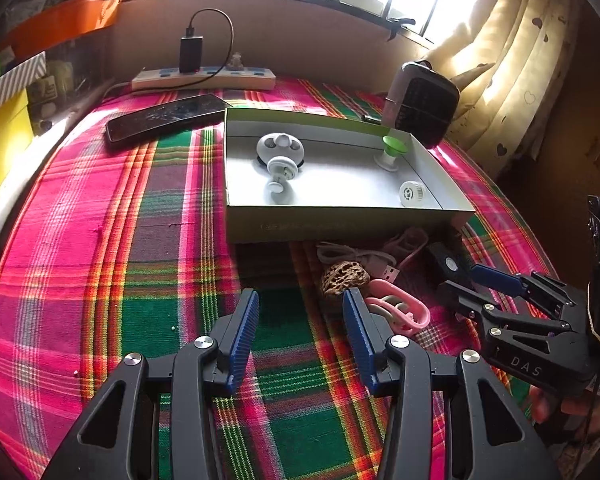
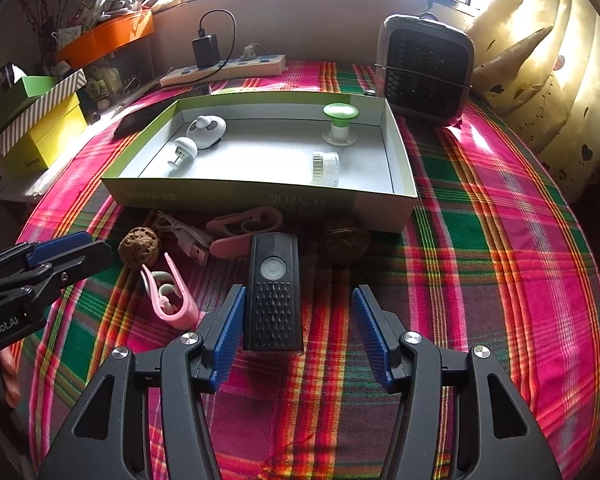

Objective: Organize objects
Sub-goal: 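Grasp the brown walnut with the left gripper while the right grasps the black remote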

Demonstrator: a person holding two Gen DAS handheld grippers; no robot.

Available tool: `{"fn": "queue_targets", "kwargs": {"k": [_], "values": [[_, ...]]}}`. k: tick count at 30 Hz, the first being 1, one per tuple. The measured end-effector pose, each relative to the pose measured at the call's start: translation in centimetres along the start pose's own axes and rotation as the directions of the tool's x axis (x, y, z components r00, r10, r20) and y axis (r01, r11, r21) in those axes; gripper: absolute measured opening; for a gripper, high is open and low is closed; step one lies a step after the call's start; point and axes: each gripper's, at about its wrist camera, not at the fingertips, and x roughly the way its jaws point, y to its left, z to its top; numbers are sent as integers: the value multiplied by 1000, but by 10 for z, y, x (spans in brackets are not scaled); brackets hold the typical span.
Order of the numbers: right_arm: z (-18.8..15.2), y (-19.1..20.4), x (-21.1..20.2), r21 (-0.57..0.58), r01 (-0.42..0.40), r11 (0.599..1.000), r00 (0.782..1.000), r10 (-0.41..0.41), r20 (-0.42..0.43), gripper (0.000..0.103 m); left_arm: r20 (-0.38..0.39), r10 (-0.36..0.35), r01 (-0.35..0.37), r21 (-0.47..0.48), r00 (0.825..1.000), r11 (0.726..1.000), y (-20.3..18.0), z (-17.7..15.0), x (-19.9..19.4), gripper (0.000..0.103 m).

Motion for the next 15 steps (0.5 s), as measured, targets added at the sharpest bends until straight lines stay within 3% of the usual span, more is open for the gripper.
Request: {"fn": "queue_targets", "kwargs": {"k": [15], "values": [[0, -1, 5, -18, -22, 1000, 1000, 22, 14, 55, -48, -39, 41, 44, 998, 998, -17, 9, 18, 46]]}}
